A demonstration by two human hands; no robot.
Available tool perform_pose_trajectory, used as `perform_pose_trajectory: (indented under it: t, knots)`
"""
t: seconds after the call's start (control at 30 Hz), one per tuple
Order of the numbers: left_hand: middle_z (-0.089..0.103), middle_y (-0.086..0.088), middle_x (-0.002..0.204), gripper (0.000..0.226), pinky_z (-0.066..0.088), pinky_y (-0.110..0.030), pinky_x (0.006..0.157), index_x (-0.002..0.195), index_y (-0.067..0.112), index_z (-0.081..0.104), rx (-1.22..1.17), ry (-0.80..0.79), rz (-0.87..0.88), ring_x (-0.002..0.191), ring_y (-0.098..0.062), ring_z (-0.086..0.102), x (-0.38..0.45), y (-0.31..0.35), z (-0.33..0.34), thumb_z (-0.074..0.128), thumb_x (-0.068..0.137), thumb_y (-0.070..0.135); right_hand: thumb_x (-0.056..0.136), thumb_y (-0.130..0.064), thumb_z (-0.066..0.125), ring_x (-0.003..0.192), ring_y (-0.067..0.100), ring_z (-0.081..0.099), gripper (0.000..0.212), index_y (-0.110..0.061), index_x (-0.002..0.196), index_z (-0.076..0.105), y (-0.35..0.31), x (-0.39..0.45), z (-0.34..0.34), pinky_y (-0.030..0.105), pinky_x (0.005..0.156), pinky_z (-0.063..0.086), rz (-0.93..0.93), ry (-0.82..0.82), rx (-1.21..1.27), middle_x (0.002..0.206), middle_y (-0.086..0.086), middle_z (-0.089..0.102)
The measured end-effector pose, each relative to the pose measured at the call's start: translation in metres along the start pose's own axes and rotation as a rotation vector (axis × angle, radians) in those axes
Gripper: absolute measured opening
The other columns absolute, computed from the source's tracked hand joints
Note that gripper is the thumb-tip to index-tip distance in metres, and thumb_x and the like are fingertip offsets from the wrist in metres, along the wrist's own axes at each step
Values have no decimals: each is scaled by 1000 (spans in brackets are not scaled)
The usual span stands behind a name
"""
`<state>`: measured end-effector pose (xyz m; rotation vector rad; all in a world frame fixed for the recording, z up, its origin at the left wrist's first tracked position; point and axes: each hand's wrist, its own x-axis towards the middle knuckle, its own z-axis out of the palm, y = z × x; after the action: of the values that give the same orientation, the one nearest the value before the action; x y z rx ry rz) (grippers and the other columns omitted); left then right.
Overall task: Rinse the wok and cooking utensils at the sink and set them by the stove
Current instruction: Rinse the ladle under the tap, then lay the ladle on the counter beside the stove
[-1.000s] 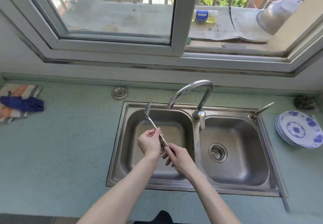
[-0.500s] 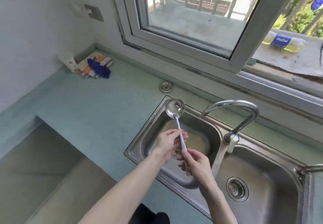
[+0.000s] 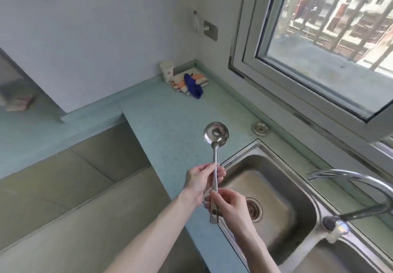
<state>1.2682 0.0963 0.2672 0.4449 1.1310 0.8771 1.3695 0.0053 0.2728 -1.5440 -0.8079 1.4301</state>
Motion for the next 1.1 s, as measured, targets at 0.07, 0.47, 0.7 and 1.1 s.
perform_pose_trajectory:
  t: [0.07, 0.47, 0.7, 1.1]
  knots:
    - [77, -22, 100, 18, 63, -36, 86, 106, -6, 73, -24, 52, 38, 87, -28, 76, -2, 20, -28, 66, 98, 8, 103, -12, 64, 83, 30, 79, 18, 1, 96, 75, -6, 5, 33, 45, 80, 63, -9, -51, -19, 87, 13, 80]
    - [77, -24, 93, 19, 64, -37, 78, 107, -12, 69, -149, 290, 265, 79, -29, 77, -36, 144, -221, 69, 95, 2, 104, -11, 62, 83, 25, 80, 19, -2, 93, 75, -33, 22, 245, 34, 70, 59, -67, -339, -209, 86, 10, 81]
    - [76, -25, 98, 20, 63, -35, 79, 108, -10, 71, -206, 343, 334, 92, -36, 76, -62, 196, -335, 72, 93, 3, 103, -12, 63, 85, 27, 80, 20, -1, 92, 76, -39, 20, 362, 53, 85, 62, -77, -448, -270, 88, 12, 80]
    - [77, -21, 100, 19, 61, -27, 75, 106, -6, 73, -256, 440, 376, 89, -28, 77, -73, 256, -471, 70, 96, 10, 105, -20, 63, 88, 28, 80, 18, -6, 104, 76, -53, 27, 510, 46, 87, 64, -40, -620, -312, 94, 13, 80]
